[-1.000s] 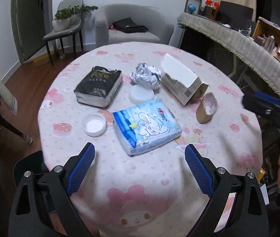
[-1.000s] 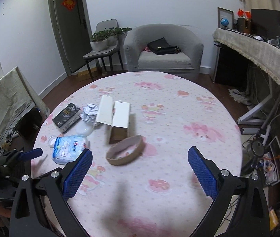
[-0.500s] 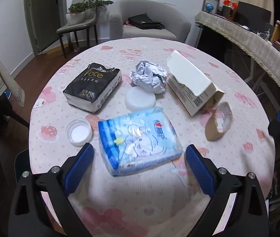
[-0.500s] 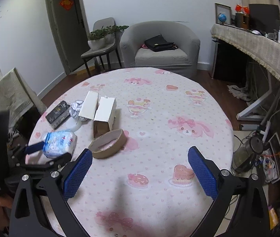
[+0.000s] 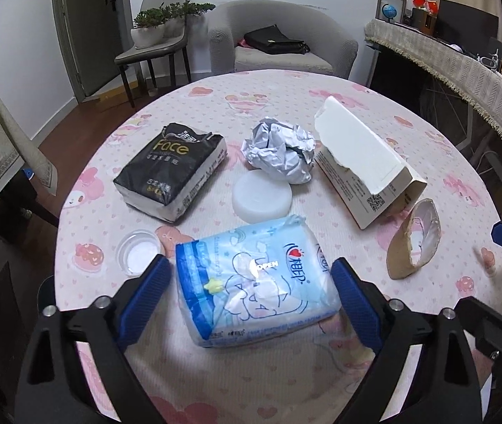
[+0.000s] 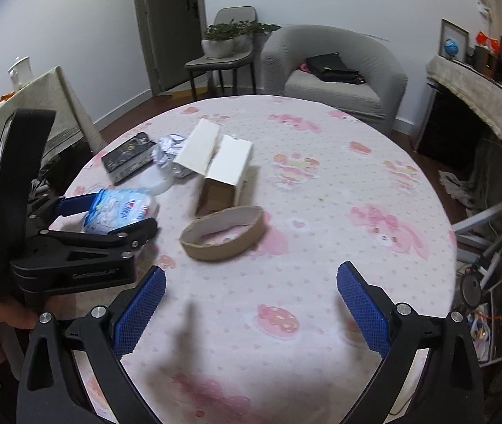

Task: Collect trash
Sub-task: 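Grasp the blue-and-white tissue pack with the left gripper, then grasp the brown cardboard ring with the right gripper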

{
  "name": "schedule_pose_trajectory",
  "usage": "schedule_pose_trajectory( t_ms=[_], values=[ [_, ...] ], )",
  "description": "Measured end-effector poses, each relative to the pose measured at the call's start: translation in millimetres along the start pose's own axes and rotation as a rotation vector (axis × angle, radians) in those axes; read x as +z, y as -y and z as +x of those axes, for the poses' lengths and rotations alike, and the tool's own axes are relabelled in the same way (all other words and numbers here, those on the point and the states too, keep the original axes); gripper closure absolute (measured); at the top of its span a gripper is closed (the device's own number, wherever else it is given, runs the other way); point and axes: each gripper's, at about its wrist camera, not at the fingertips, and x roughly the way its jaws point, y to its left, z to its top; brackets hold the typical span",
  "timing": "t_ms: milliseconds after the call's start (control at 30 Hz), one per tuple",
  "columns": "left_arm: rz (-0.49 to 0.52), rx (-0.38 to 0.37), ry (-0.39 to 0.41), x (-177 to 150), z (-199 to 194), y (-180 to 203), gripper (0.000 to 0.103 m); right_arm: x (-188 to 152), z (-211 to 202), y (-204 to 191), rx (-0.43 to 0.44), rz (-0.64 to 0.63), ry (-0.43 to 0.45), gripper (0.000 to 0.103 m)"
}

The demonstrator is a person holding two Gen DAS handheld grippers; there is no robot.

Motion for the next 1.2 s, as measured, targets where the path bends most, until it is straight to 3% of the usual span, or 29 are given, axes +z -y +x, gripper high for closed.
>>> schedule_pose_trajectory(
  t_ms=[267,733,900,1067,1200],
  values=[
    [0.016,-0.032,0.02,-2.6,-4.5,-7.5,0.027,3.2,15.3,-4.5,0.003,0.028,-0.033,0.005],
    [-0.01,-0.124,0.068,-5.8,-29.8,-33.4,0.029,14.3,35.7,-18.0,-0.015,0.097,-0.045,0.006],
    [-0.021,-0.128,0.084,-4.5,-38.2,-47.0,0.029,17.1,42.6,-17.5,-0.032,0.152,-0.058,0.022],
    [-0.042,-0.142,0.102,-4.7,-49.4,-64.7,0.029,21.1,47.1,-24.0,-0.083,0.154,-0.055,0.029],
    [-0.044,-0.15,0.127,-5.2,-59.9,-77.6,0.029,24.1,48.3,-26.4,-0.159,0.159,-0.061,0.05]
  ],
)
